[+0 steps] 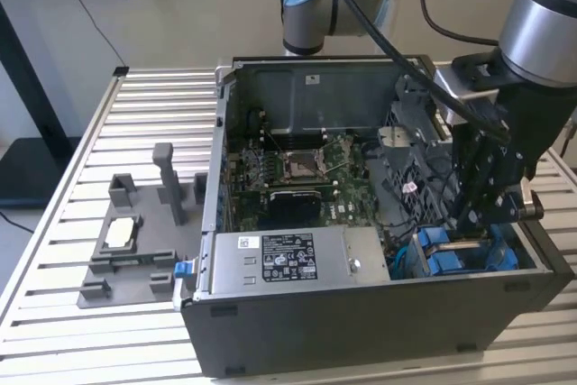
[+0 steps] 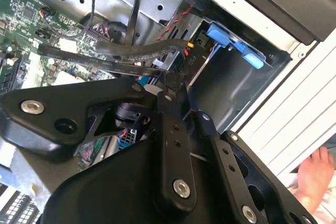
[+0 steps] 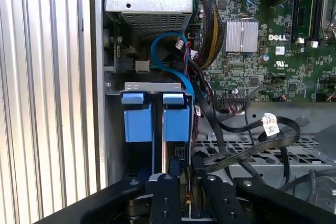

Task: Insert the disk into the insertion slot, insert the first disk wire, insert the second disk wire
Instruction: 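Insert the second disk wire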

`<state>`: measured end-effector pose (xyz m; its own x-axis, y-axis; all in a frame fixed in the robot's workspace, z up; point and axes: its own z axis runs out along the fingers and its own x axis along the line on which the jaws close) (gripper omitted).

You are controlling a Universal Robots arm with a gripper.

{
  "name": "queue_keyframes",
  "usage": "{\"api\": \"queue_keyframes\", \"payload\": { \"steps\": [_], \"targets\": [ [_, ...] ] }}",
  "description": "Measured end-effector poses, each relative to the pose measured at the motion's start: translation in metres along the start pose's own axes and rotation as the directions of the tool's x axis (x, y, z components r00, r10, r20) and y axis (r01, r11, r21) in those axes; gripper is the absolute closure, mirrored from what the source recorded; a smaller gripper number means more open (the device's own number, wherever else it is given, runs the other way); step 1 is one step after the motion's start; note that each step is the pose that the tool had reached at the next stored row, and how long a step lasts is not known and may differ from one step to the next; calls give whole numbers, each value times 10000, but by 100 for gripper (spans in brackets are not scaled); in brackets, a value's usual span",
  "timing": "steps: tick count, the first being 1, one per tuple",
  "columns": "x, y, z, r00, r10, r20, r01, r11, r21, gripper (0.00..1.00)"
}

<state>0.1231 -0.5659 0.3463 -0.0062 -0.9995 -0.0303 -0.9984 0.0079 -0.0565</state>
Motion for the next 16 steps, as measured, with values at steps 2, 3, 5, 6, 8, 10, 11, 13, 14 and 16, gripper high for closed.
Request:
{"api": "queue_keyframes", "payload": {
  "steps": [2,3,5,6,8,10,11,13,14,16],
  "targets": [
    [-1,-2,-39,10000,0,1,0,10000,-1,76],
    [-2,-3,-61,10000,0,1,0,10000,-2,76],
    [-3,-6,-106,10000,0,2,0,10000,-3,76],
    [-4,-7,-129,10000,0,0,0,10000,-3,76],
    [-5,-10,-177,10000,0,2,0,10000,-3,76],
    [-7,-12,-214,10000,0,3,0,10000,-3,76],
    [-7,-13,-227,10000,0,1,0,10000,-3,76],
    [-7,-23,-240,10000,0,7,0,10000,-26,76],
    [-8,-33,-244,10000,2,9,-2,10000,-51,76],
    [-8,-51,-247,10000,4,25,-4,10000,-97,76]
  ]
}}
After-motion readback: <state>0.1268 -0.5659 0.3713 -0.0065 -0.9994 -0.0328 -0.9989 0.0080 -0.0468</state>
